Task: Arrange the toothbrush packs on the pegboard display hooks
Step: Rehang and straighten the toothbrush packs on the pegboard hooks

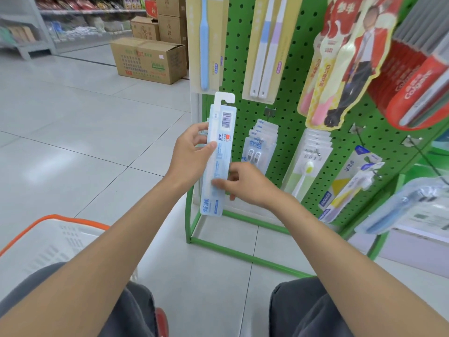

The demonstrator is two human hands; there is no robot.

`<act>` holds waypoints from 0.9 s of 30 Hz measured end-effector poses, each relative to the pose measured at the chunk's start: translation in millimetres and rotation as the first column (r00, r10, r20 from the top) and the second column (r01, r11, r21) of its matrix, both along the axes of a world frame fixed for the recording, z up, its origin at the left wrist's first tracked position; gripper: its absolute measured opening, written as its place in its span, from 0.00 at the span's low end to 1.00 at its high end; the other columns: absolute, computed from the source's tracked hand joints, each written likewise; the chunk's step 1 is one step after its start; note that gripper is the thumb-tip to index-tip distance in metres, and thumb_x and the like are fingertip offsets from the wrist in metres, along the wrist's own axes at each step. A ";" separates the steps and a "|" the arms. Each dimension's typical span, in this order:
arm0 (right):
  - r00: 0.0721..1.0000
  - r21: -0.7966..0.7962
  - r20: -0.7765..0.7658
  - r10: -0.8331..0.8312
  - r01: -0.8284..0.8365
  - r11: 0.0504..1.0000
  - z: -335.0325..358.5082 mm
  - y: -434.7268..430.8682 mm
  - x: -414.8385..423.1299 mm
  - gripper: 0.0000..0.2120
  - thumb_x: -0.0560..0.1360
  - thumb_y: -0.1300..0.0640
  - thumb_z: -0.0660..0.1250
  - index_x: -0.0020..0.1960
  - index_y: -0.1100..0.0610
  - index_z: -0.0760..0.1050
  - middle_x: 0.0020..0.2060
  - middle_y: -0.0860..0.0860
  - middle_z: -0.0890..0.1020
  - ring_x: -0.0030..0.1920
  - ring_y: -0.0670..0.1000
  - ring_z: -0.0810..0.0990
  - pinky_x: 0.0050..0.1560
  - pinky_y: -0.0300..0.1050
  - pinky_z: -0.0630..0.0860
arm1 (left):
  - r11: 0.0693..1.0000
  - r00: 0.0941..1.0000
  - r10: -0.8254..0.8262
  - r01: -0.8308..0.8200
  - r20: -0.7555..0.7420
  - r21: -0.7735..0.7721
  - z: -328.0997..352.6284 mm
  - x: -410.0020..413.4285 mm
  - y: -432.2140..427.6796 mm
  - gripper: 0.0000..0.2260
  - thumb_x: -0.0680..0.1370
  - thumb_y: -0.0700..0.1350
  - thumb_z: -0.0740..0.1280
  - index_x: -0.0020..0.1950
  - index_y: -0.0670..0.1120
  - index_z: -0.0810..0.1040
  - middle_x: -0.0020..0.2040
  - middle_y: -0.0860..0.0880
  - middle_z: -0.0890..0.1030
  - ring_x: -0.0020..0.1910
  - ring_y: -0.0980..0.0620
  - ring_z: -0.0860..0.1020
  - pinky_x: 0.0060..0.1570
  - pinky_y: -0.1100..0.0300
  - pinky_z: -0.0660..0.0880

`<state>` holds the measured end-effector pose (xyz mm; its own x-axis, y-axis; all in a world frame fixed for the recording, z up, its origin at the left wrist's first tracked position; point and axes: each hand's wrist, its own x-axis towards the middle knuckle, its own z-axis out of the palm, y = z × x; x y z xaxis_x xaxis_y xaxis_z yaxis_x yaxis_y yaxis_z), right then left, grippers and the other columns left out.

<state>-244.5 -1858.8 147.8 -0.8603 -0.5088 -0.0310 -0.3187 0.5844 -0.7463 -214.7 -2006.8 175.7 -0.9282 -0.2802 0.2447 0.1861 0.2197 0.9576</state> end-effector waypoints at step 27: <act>0.984 -0.534 0.074 -0.164 0.178 0.826 62.7 23.9 -9.3 0.06 0.80 0.62 0.64 0.49 0.57 0.80 0.40 0.52 0.81 0.37 0.47 0.77 0.43 0.39 0.76 | 0.870 0.847 -0.470 0.492 0.250 -0.029 -14.2 4.1 10.9 0.23 0.81 0.48 0.64 0.75 0.51 0.67 0.63 0.51 0.80 0.60 0.57 0.79 0.47 0.62 0.79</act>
